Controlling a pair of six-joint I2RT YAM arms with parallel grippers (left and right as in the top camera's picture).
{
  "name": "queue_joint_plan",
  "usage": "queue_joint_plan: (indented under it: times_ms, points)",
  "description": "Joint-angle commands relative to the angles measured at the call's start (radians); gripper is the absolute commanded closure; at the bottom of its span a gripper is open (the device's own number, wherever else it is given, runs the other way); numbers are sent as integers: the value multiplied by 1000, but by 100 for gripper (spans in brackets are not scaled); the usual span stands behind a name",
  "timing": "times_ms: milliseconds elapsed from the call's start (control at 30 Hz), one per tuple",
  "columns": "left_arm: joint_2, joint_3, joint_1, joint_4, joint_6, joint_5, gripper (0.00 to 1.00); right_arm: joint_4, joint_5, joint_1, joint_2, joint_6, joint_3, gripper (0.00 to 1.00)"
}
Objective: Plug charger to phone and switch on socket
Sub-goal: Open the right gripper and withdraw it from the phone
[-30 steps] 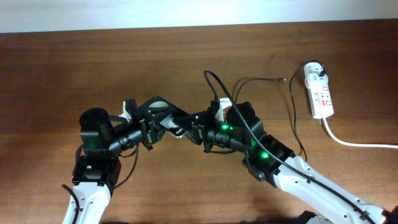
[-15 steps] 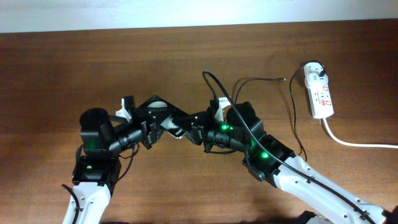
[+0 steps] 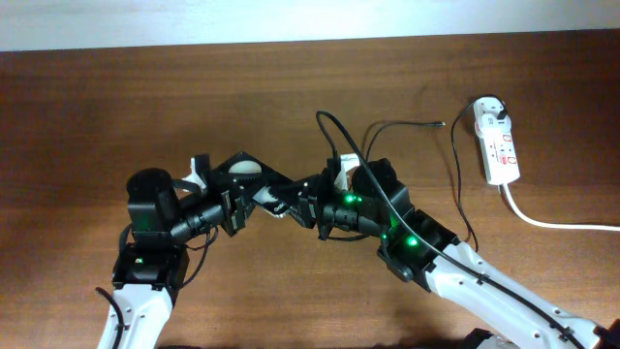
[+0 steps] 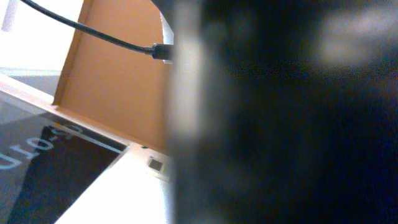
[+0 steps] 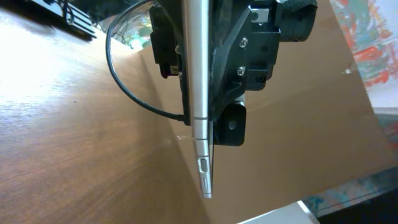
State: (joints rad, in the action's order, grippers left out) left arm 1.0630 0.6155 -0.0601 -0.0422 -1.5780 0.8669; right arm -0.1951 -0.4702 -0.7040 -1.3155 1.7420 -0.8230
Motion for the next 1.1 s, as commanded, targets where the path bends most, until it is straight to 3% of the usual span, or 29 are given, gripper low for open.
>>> queue_joint_plan:
  times_ms: [0, 167, 267, 367, 500, 567, 700, 900, 1067]
  points:
    - [3, 0, -3, 98, 29, -127, 95, -8, -58, -9, 11, -43, -6, 83]
    - [3, 0, -3, 223, 97, -234, 100, 69, -55, -9, 11, -43, -6, 75]
    - [3, 0, -3, 294, 203, -354, 100, 137, -29, -8, 11, -76, -6, 71]
    - [3, 0, -3, 322, 360, -454, 100, 156, -2, -8, 11, -222, -6, 62]
    - [3, 0, -3, 324, 567, -478, 100, 193, 16, -8, 11, -579, -6, 44]
    - [3, 0, -3, 355, 707, -436, 100, 297, 44, -8, 11, -784, -6, 34]
    - [3, 0, -3, 463, 956, -298, 100, 537, 201, -8, 11, -923, -6, 21]
    - [3, 0, -3, 547, 1012, -92, 100, 753, 433, -8, 11, -927, -6, 1]
    - [24, 0, -3, 524, 1005, 76, 100, 780, 456, -8, 11, -926, -6, 1]
